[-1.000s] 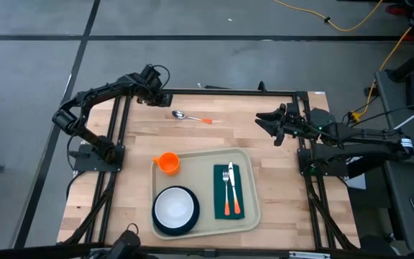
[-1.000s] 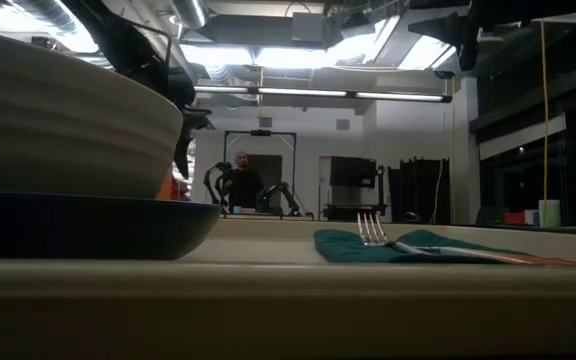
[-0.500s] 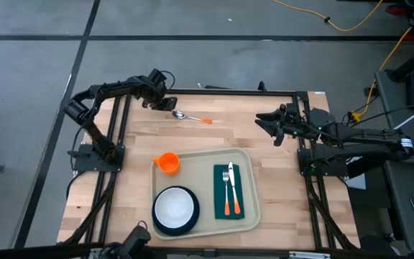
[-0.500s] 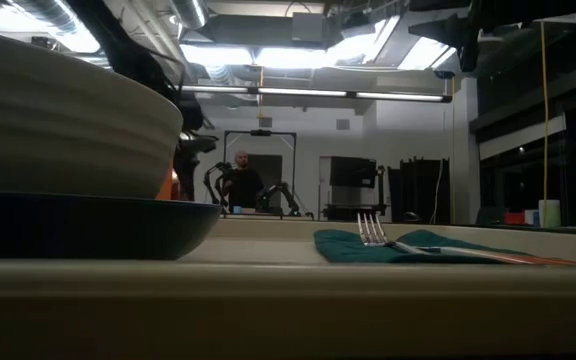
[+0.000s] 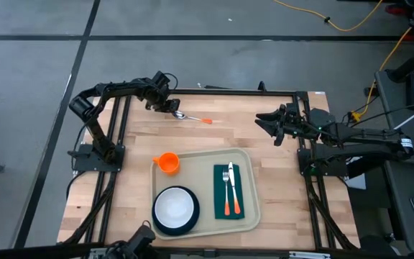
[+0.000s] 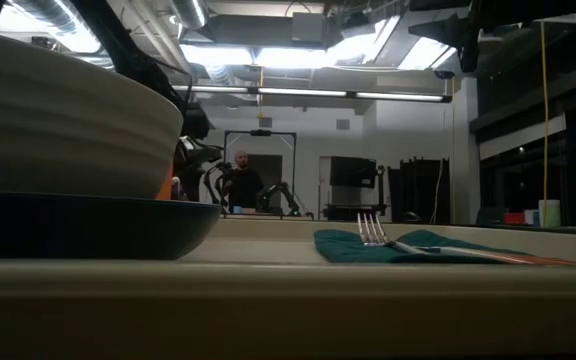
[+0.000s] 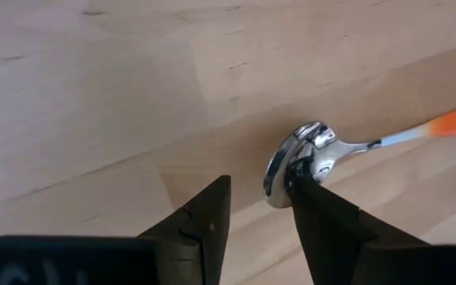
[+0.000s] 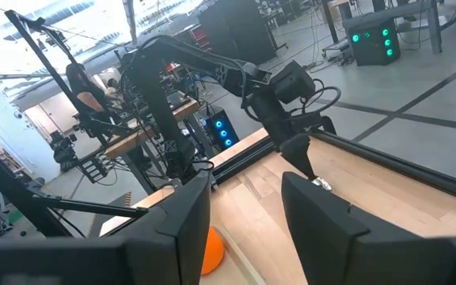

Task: Set up tray
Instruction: Put the orange spoon to the left of the orange fork on the dark blue napkin on the gray serving tray

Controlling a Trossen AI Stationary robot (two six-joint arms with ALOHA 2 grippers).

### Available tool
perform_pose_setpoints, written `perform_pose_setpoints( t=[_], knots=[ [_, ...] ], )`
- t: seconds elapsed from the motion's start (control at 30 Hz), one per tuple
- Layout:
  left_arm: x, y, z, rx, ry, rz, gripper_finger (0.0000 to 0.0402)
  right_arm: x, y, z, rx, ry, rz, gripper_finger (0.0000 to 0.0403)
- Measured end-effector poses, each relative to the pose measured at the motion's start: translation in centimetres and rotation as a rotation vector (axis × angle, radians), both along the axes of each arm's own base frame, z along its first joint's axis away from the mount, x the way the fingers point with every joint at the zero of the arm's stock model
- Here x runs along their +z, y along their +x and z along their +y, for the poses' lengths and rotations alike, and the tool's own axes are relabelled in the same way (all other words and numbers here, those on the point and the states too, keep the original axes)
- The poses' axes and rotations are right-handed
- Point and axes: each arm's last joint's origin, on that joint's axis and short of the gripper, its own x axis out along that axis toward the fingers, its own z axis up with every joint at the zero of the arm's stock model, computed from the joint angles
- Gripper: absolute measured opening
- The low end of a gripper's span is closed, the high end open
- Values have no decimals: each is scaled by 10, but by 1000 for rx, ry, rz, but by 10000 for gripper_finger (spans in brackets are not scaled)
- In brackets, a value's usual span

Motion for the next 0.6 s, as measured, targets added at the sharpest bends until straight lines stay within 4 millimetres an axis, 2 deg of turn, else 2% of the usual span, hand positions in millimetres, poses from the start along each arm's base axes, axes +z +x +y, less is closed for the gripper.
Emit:
perform_pose_setpoints(
  t=[0.6],
  knots=[
    [1,2,3,9,30,-13,130,0,0,0,-1,-8,2,163]
  ],
)
